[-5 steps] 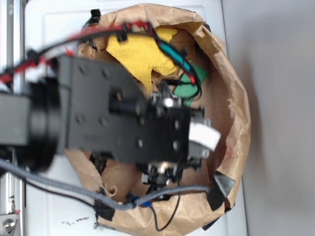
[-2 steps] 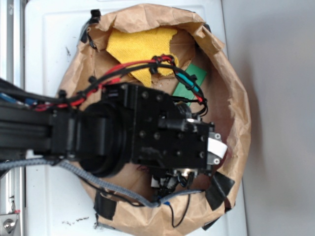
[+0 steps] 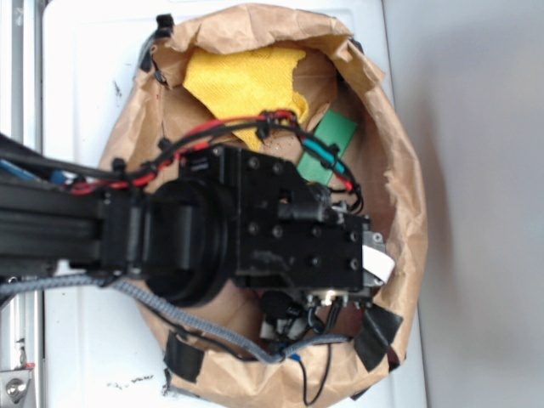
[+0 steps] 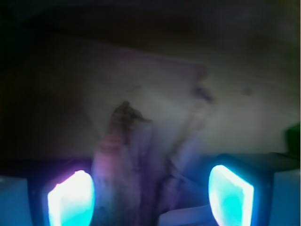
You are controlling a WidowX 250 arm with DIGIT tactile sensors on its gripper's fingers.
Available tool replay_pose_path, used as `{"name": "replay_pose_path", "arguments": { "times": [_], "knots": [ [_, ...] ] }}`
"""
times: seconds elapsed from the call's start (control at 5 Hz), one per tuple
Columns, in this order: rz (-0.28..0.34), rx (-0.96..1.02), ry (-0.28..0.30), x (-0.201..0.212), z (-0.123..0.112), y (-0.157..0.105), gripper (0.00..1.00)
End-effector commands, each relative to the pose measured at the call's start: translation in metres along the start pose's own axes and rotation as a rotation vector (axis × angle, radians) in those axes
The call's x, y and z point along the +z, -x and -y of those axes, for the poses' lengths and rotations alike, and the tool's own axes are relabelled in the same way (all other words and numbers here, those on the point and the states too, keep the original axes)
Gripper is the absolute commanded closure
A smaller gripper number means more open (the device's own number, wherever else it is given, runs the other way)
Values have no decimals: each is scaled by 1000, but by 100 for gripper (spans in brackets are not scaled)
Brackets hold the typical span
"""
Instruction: Grab the wood chip.
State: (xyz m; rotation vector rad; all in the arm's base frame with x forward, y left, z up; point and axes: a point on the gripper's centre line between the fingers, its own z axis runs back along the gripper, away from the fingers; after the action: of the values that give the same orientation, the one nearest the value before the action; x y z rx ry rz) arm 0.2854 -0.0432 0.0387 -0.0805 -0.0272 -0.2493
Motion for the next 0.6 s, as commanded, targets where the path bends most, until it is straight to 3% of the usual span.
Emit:
{"name": "replay_pose_path", "arguments": {
  "times": [0.0,0.4],
  "knots": [
    [35,32,65,18,2,-15,0],
    [27,25,47,4,13,-17,0]
  ]
}}
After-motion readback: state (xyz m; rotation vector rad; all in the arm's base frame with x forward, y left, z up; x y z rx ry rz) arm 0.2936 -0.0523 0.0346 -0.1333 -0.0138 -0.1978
